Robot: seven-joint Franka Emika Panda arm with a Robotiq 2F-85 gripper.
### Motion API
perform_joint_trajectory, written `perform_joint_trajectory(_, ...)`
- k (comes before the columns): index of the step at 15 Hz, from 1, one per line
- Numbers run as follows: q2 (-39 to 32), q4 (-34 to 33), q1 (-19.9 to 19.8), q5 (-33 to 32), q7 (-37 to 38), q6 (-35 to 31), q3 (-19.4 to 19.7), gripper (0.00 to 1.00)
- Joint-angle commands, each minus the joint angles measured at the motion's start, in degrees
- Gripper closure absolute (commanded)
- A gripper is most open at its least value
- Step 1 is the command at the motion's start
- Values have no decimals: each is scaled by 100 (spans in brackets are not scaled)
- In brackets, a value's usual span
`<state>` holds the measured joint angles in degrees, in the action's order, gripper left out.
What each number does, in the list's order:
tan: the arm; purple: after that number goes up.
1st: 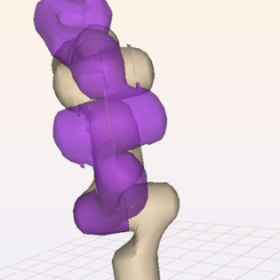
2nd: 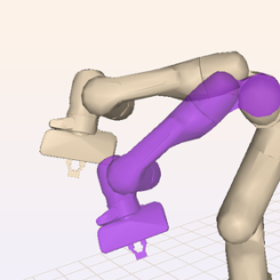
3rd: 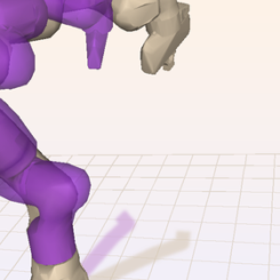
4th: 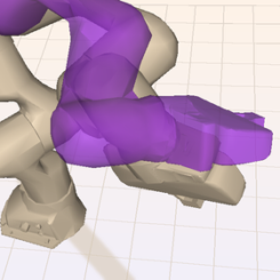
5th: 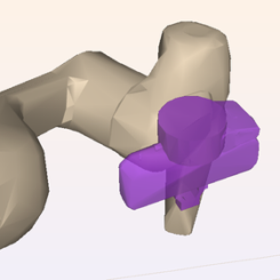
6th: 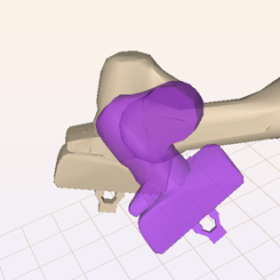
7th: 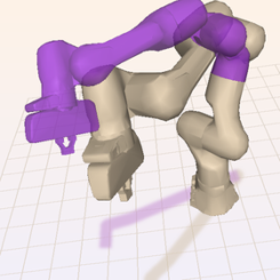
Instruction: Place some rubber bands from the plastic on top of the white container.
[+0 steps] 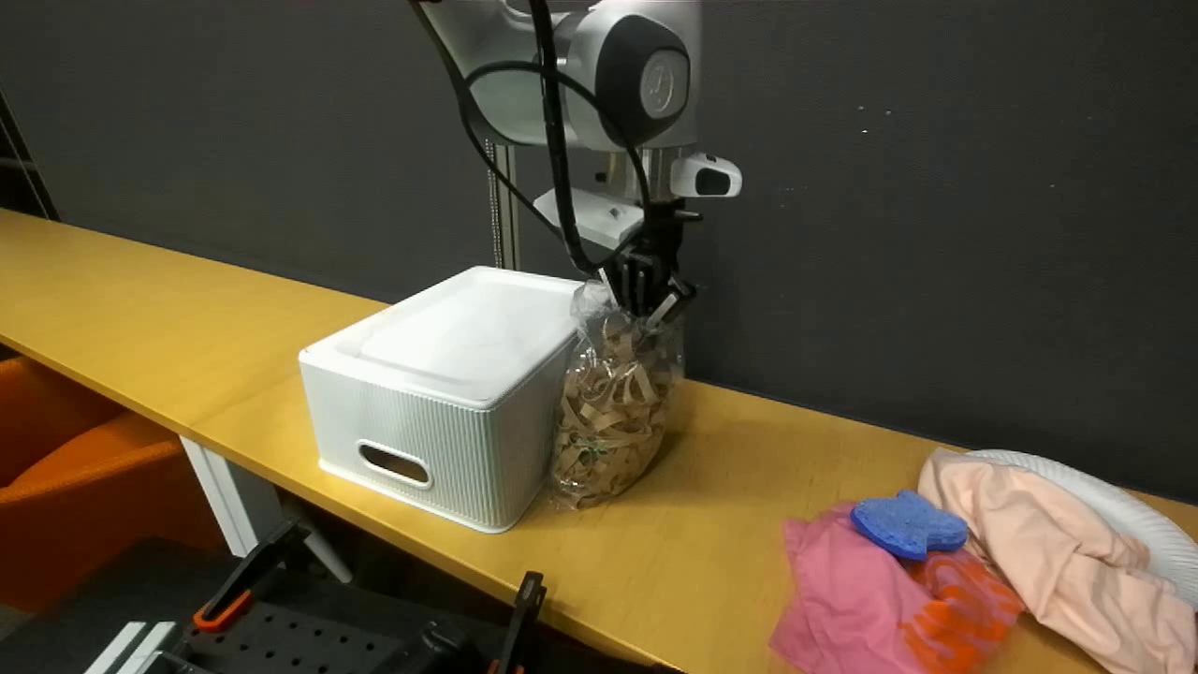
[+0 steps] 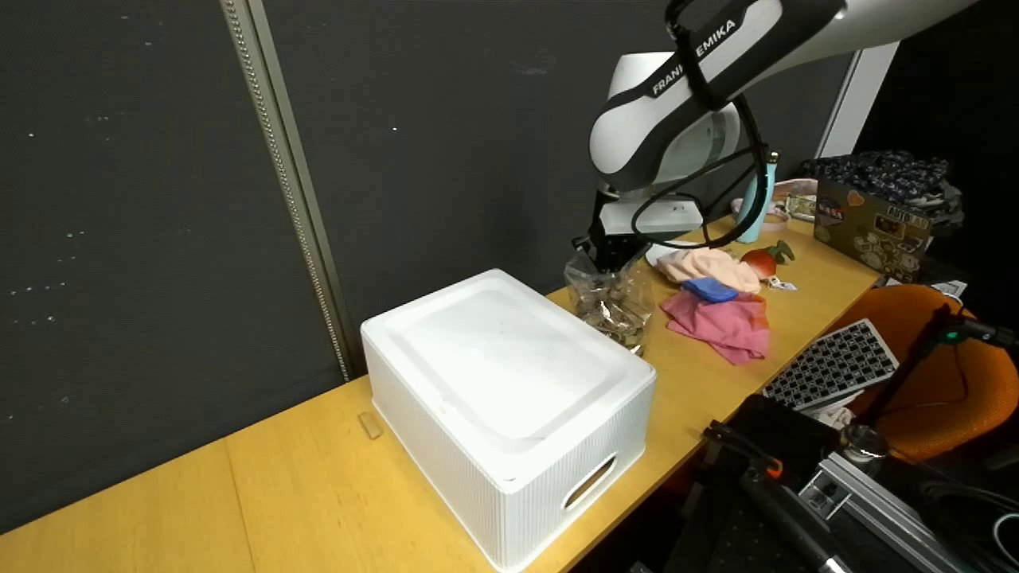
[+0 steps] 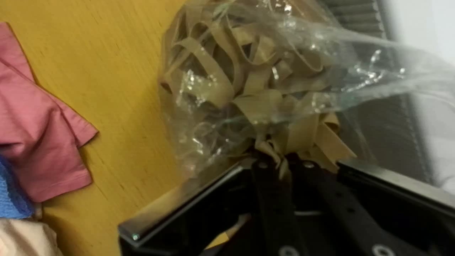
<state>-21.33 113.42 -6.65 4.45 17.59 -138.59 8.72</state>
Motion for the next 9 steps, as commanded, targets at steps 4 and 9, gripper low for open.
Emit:
perform_joint_trajectory(4, 517, 265, 29, -9, -93, 5, 10, 97)
perform_joint_trajectory(9, 774, 189, 101, -63, -68, 95, -18, 97)
